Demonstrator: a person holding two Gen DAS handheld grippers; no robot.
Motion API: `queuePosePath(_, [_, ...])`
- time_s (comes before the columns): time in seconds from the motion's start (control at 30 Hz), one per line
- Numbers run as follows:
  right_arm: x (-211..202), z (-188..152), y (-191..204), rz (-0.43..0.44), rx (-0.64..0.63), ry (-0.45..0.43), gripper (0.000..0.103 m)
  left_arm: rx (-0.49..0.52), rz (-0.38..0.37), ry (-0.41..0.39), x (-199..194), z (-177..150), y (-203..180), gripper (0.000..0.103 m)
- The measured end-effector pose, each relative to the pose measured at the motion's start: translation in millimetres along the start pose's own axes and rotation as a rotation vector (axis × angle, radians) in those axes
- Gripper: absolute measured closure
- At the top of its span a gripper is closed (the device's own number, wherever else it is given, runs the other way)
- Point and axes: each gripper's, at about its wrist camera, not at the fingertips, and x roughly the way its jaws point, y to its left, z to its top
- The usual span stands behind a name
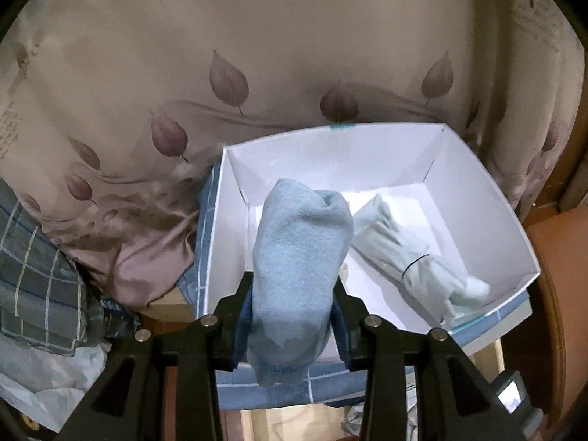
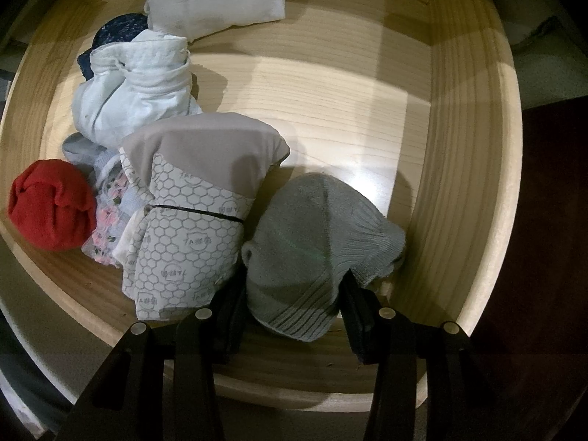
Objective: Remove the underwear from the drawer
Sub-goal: 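Carry the light blue underwear into the white box and open the left tool, then withdraw the left tool from the box back over the drawer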
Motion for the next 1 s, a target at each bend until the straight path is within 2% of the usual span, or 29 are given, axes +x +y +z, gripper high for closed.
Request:
queuePosePath(0.23, [-1.1,-1.2,1.2,0.002,0.004,0.002,0.059,-0.004,0.038,0.038,17.9,-3.2,-1.0,0.059])
queuePosePath(0.37, [-1.3,-1.1,1.7,0.002,0.005,0.004,0.058,-0.030,0.005,0.036,15.5,-0.7,2.0,0.048])
queuePosePath(0.73, [-1.7,0.2,2.3,0.002,0.008,0.007,0.058,-0.018,0.010,0.006,-13.3,-12.4,9.0,0.047])
queuePosePath(1.0, [5.2,3.9,4.9,-0.008,0.016,0.016,0.058,-0.006,-0.002,0.030,-33.7,-54.5,21.0,0.047])
